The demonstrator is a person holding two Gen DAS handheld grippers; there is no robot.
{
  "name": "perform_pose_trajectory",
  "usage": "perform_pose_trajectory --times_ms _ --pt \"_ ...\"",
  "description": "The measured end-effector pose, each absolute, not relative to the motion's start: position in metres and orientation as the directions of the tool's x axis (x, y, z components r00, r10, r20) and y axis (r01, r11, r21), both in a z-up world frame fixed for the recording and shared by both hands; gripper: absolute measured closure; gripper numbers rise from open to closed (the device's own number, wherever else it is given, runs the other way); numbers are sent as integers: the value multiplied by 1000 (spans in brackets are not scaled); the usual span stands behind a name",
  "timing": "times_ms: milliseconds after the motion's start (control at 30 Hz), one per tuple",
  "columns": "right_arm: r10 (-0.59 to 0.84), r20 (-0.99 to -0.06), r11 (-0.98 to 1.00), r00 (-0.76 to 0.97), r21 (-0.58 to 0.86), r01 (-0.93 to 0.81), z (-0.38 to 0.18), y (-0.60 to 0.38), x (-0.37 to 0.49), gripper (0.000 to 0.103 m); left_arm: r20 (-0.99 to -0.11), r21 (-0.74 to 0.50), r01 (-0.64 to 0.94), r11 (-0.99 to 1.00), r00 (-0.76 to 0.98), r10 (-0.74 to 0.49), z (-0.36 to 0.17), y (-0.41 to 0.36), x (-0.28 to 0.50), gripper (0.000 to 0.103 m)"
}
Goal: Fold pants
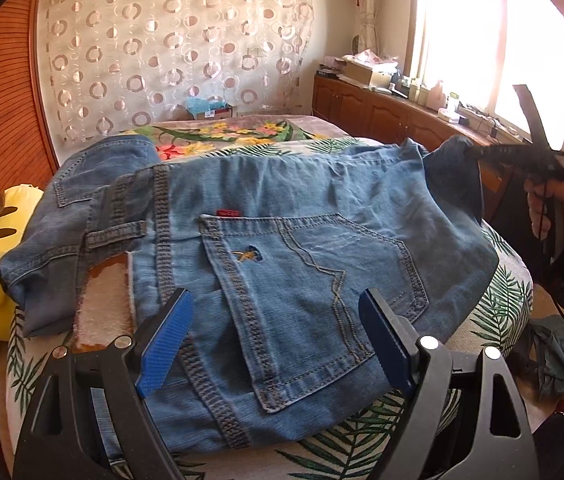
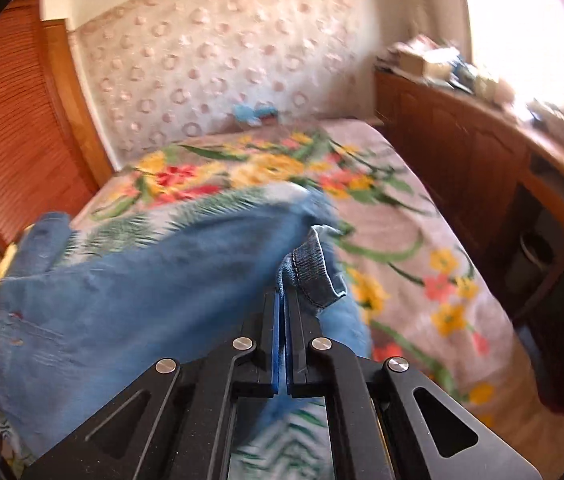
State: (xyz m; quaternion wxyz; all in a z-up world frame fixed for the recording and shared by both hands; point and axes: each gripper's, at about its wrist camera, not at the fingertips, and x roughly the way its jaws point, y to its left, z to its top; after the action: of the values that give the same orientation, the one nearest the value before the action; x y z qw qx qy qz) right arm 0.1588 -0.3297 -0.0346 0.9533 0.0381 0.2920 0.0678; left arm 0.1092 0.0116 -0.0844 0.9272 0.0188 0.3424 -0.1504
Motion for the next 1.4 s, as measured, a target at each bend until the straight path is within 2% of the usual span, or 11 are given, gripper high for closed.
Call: perform_pose_trajectory --times_ms 267,567,733,833,967,1233,1300,1400 --pt "333 -518 935 788 73 -347 -8 -240 137 101 -612 -79 252 964 752 -247 -76 39 101 18" --pt "528 -567 812 632 120 -571 -14 -162 107 101 -602 -94 218 971 764 -230 -76 60 94 18" --pt "501 -619 822 605 123 -555 -32 -169 116 100 -606 -94 217 972 762 -229 -79 60 95 18" --pt "495 -624 830 605 133 -541 -31 -173 123 94 -610 -90 223 971 758 -231 -79 56 98 18" --pt "483 -598 844 640 124 -521 -23 -175 112 81 -618 -81 248 965 747 -244 -79 42 104 18" --pt "333 -604 916 724 26 -400 -50 -198 94 74 -621 -49 324 945 731 -282 -76 0 128 18" --pt "324 -603 925 729 40 -378 -56 -208 92 71 -625 -55 360 931 715 -313 -76 -13 138 24" --pt "299 -598 938 743 43 -343 -62 -216 84 68 -645 -54 403 914 684 -340 -80 -31 152 39"
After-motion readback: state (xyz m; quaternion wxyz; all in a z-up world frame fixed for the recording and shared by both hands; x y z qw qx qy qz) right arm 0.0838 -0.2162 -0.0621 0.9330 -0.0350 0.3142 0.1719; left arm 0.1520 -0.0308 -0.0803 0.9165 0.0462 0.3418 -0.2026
